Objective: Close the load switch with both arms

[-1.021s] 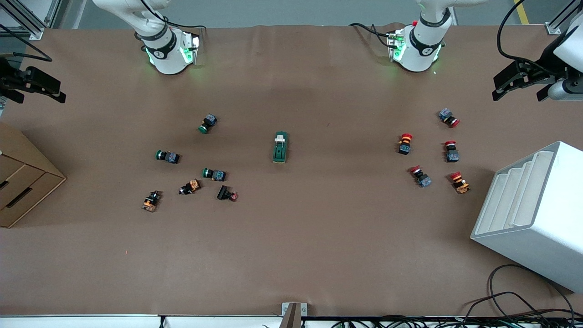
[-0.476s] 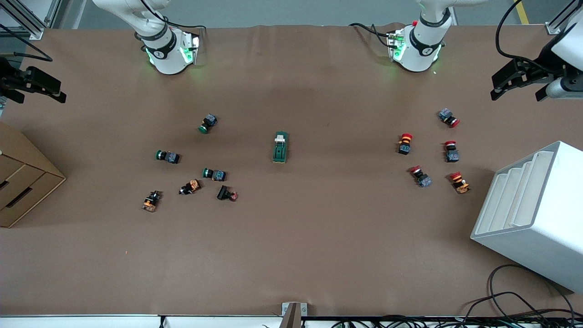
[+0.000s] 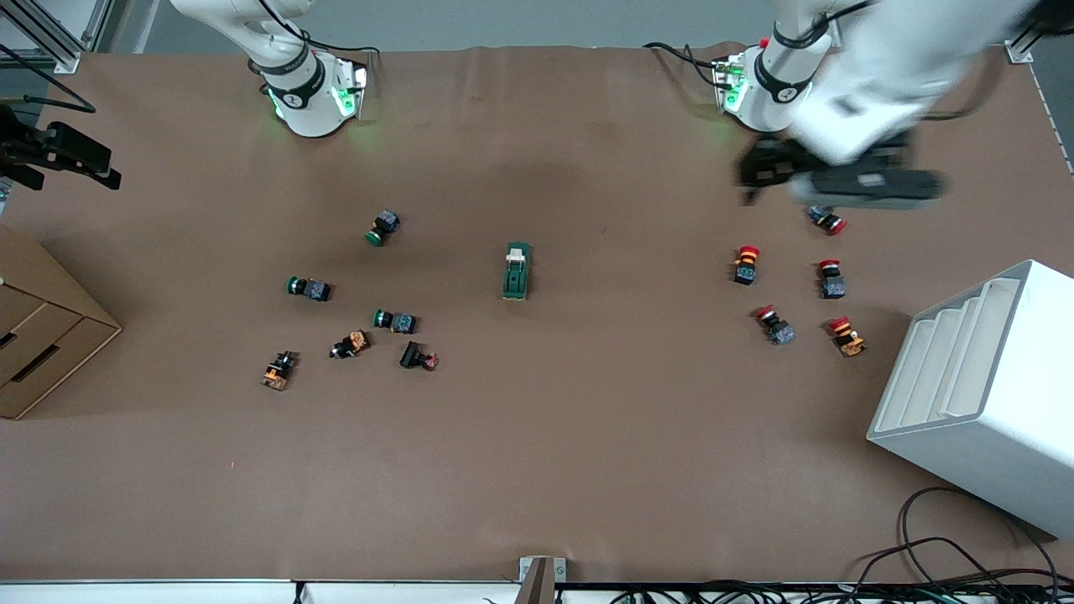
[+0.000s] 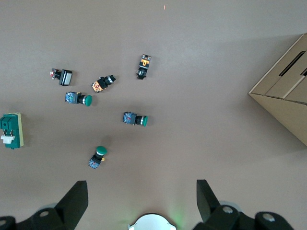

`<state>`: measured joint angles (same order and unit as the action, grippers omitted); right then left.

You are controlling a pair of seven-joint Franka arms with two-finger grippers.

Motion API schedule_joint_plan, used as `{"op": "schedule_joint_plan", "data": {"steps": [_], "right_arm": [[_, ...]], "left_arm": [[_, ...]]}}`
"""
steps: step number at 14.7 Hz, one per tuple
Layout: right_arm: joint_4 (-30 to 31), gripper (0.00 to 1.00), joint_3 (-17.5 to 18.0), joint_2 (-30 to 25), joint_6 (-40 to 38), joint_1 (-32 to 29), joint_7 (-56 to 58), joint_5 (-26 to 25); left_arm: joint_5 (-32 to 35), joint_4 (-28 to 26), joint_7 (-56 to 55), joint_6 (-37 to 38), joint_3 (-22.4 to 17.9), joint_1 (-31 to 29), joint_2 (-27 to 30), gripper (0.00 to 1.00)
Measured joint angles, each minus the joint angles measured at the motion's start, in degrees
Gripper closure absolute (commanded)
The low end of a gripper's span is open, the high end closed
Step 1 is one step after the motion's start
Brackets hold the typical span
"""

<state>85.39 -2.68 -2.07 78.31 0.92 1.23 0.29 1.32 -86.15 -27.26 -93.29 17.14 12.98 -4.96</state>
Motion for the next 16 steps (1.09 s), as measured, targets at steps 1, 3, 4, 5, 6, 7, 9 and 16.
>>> {"op": "schedule_joint_plan", "data": {"steps": [1,3,4,5,6,7,9,16], "right_arm": [[0.0,0.0,0.0,0.0,0.0,0.0,-0.2,0.0],[-0.3,0.0,-0.1,0.0,0.2,0.0,-0.4,0.0],[-0.6,0.0,-0.1,0.0,0.3,0.0,-0.4,0.0],[-0.7,0.0,-0.1,0.0,0.3,0.0,-0.5,0.0],[-0.7,0.0,-0.1,0.0,0.3,0.0,-0.5,0.0],[-0.7,0.0,-0.1,0.2,0.4,0.0,-0.5,0.0],[-0.7,0.0,-0.2,1.0,1.1,0.0,-0.5,0.0],[-0.6,0.0,-0.5,9.7,10.4,-0.4,-0.2,-0.1]], "left_arm": [[1.8,-0.3,-4.8,-2.2,1.0,3.0,-2.0,0.0],[4.5,-1.8,-14.7,-7.0,1.6,9.8,-5.3,0.0],[5.5,-2.7,-20.4,-9.4,1.7,13.1,-6.8,0.0],[7.3,-3.5,-26.0,-11.4,1.8,16.2,-8.2,0.0],[9.8,-4.3,-31.4,-13.0,1.8,19.1,-9.7,0.0],[12.6,-4.7,-36.6,-14.1,1.9,21.9,-11.3,0.0],[16.7,-5.1,-44.7,-16.5,1.9,26.1,-14.7,0.0],[31.5,-6.8,-64.2,-27.0,1.9,34.2,-25.2,0.01]]}}
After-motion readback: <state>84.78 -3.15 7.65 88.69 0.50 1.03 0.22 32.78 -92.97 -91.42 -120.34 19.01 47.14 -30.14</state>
